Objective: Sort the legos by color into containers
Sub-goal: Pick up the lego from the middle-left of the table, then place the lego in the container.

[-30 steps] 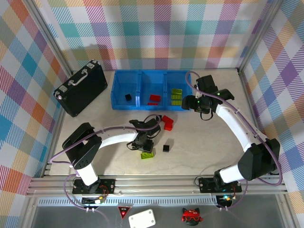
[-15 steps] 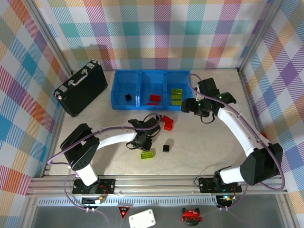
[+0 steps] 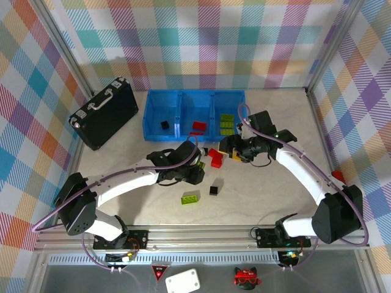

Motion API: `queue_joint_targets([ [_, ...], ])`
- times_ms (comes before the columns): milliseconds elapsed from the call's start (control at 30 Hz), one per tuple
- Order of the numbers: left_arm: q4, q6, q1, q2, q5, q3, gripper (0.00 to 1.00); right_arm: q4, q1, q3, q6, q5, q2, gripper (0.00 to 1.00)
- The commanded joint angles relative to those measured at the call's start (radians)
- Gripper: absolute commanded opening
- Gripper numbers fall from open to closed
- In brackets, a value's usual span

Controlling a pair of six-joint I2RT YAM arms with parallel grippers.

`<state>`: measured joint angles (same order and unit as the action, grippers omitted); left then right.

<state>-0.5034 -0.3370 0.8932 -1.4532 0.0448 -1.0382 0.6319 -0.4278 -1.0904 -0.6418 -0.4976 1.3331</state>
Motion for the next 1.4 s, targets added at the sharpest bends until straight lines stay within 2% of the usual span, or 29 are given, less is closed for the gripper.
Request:
queue_joint_targets([
  [0,0.06,0.056,-0.009,0.036,0.079,0.008,0.28,-0.078,-0.033,0.018,-0.059,-0.116,-0.003,0.65],
  [200,0.1,0.076,-0.01,0.06,0.137,0.021,0.27,-0.104,-0.087,0.026,-0.078,-0.144,0.042,0.63],
  [433,0.111,0.081,-0.01,0.08,0.144,0.032,0.27,-0.096,-0.116,0.02,-0.078,-0.164,0.096,0.61],
  [667,0.112,0.082,-0.009,0.098,0.132,0.036,0.26,-0.108,-0.12,0.052,-0.101,-0.086,0.069,0.56],
  [767,0.12,0.085,-0.01,0.11,0.141,0.041,0.26,-0.172,-0.12,0.076,-0.143,-0.134,0.066,0.55],
  [1000,0.133,0.094,-0.01,0.131,0.171,0.051,0.26,-0.198,-0.12,0.087,-0.151,-0.208,0.081,0.53],
  [1100,0.145,0.096,-0.01,0.134,0.185,0.055,0.26,-0.206,-0.12,0.096,-0.156,-0.228,0.084,0.49],
  [1367,0.143,0.098,-0.01,0.128,0.188,0.052,0.27,-0.182,-0.118,0.102,-0.142,-0.184,0.062,0.36],
])
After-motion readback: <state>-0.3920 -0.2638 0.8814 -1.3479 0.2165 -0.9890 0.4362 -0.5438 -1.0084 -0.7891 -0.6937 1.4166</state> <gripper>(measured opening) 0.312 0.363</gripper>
